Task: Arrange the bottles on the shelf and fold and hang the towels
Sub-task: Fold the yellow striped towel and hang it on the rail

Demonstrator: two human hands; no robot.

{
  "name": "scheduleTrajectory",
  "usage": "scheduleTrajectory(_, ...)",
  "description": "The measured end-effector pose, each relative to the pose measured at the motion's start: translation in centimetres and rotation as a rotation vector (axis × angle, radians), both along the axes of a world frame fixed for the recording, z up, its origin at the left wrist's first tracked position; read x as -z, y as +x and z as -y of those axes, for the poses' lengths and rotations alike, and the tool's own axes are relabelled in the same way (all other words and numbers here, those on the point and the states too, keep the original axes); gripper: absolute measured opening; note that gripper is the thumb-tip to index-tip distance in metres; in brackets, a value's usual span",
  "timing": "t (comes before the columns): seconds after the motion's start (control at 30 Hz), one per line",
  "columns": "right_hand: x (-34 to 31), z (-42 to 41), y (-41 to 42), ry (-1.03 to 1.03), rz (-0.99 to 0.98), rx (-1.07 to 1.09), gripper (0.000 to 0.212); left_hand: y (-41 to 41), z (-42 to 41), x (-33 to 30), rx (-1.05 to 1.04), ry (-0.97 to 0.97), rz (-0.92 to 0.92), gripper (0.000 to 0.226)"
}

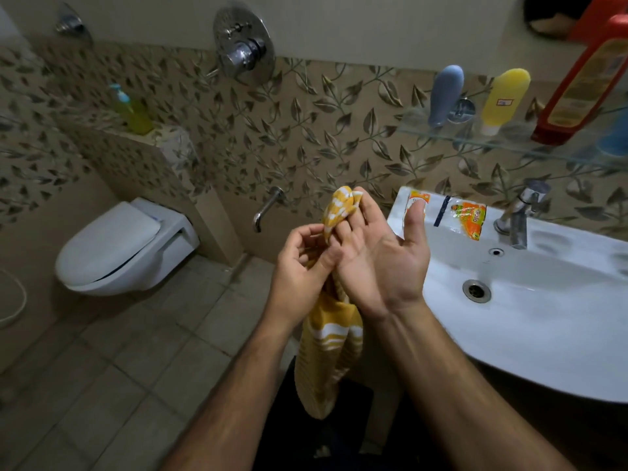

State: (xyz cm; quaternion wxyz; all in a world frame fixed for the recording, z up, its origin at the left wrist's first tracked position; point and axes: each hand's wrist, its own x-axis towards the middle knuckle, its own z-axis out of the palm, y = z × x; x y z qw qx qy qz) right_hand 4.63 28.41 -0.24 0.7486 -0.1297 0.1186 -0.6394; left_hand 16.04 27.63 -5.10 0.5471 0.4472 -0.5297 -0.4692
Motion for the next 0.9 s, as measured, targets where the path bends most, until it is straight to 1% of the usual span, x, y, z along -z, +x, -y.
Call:
scheduleTrajectory(0.07,-0.1,-0.1,0.8,-0.029,0.025,-0.005,0.091,0.7,0.8,-0.4,-0.01,-0.005,-0.011,0.024)
scheduleTrajectory(0.13,0.3,-0.5,1.3,-0.04,0.027,-0.008,0.093,1.1,1.6,-0.6,-0.019,-0.017,0.024,0.006)
scheduleTrajectory(0.23,1.0,-1.2,1.4,-0.053,-0.054,0.008,0.093,1.8,2.5,-0.4,-0.048,-0.059,0.117,0.013)
scheduleTrajectory(0.3,1.6,-1.4,1.2,-0.096,-0.216,0.014,0.088,2.2,2.9,-0.4,-0.088,-0.091,0.164,0.018)
scheduleTrajectory(0.33,2.0,-1.3,0.9,-0.114,-0.398,0.054,0.079,2.4,3.0,-0.7,-0.101,-0.083,0.164,0.022)
scheduleTrajectory(0.37,2.3,-1.3,0.6,-0.131,-0.682,0.145,0.067,2.6,3.0,-1.1,-0.095,-0.051,0.149,0.026)
scheduleTrajectory(0.4,2.6,-1.3,0.2,-0.152,-1.009,0.267,0.061,2.7,3.1,-1.6,-0.071,-0.007,0.133,0.028)
scheduleTrajectory(0.43,3.1,-1.2,-0.1,-0.175,-1.282,0.386,0.057,2.7,3.1,-2.0,-0.037,0.038,0.142,0.03)
scheduleTrajectory(0.47,3.6,-1.2,-0.5,-0.2,-1.489,0.496,0.05,2.7,2.9,-2.4,0.004,0.063,0.169,0.03)
scheduleTrajectory(0.5,3.9,-1.1,-0.9,-0.215,-1.612,0.576,0.039,2.7,2.7,-2.6,0.05,0.053,0.204,0.031)
scheduleTrajectory(0.53,3.9,-1.0,-1.3,-0.213,-1.684,0.643,0.027,2.7,2.5,-2.6,0.107,0.02,0.227,0.032)
scheduleTrajectory(0.6,3.2,-0.7,-2.0,-0.208,-1.782,0.734,0.009,2.8,1.9,-2.4,0.197,-0.058,0.323,0.03)
scheduleTrajectory(0.63,2.6,-0.4,-2.3,-0.229,-1.854,0.775,0.007,3.0,1.8,-2.1,0.197,-0.102,0.404,0.029)
scheduleTrajectory(0.7,1.6,0.2,-2.8,-0.321,-1.982,0.823,0.015,3.1,2.1,-1.0,0.082,-0.187,0.504,0.034)
scheduleTrajectory(0.73,1.2,0.4,-2.8,-0.366,-1.992,0.817,0.017,3.1,2.2,-0.5,0.003,-0.214,0.51,0.035)
scheduleTrajectory(0.8,0.4,0.5,-2.7,-0.42,-1.948,0.783,0.023,2.9,2.6,0.4,-0.124,-0.218,0.503,0.029)
scheduleTrajectory(0.83,0.1,0.6,-2.8,-0.415,-1.898,0.755,0.026,2.9,2.7,1.1,-0.173,-0.207,0.509,0.024)
scheduleTrajectory(0.9,-0.7,1.1,-3.7,-0.339,-1.706,0.637,0.027,3.2,2.7,2.7,-0.263,-0.154,0.529,0.019)
